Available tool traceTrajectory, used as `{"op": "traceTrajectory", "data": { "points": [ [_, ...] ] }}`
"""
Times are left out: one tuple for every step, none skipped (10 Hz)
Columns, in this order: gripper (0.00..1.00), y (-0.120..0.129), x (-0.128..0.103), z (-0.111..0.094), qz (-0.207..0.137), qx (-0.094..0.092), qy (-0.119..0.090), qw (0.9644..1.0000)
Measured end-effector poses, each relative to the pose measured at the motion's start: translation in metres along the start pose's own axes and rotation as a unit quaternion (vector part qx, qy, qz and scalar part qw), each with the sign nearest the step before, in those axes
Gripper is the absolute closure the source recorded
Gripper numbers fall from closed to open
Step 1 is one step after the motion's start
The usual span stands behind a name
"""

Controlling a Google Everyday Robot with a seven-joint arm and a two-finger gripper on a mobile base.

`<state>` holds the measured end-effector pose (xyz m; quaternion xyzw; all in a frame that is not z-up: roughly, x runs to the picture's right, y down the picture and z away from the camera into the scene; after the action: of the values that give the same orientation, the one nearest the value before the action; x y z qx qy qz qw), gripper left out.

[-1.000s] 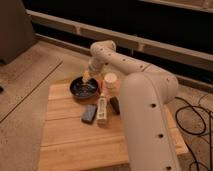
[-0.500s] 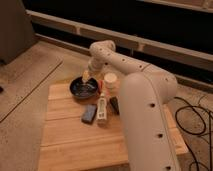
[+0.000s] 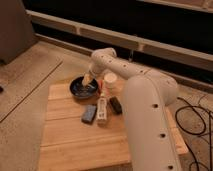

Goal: Place the pepper in the ceramic cup

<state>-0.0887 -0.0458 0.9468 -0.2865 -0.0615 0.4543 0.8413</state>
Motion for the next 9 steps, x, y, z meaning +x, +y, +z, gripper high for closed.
{"op": "traceTrajectory", "data": {
  "points": [
    [0.35,-0.005,0.004,0.004,0.001,0.001,0.005,1.0000],
    [0.35,-0.015,0.009,0.007,0.008,0.003,0.010,0.9999],
    [0.35,-0.025,0.013,0.007,0.016,0.006,0.012,0.9998],
    [0.35,-0.038,0.015,0.004,0.028,0.012,0.011,0.9995],
    [0.35,-0.046,0.016,0.001,0.037,0.016,0.009,0.9992],
    [0.35,-0.053,0.017,0.000,0.044,0.019,0.009,0.9988],
    [0.35,-0.058,0.020,0.000,0.052,0.020,0.010,0.9984],
    [0.35,-0.060,0.022,0.002,0.055,0.020,0.013,0.9982],
    [0.35,-0.061,0.022,0.003,0.057,0.019,0.015,0.9981]
  ]
}}
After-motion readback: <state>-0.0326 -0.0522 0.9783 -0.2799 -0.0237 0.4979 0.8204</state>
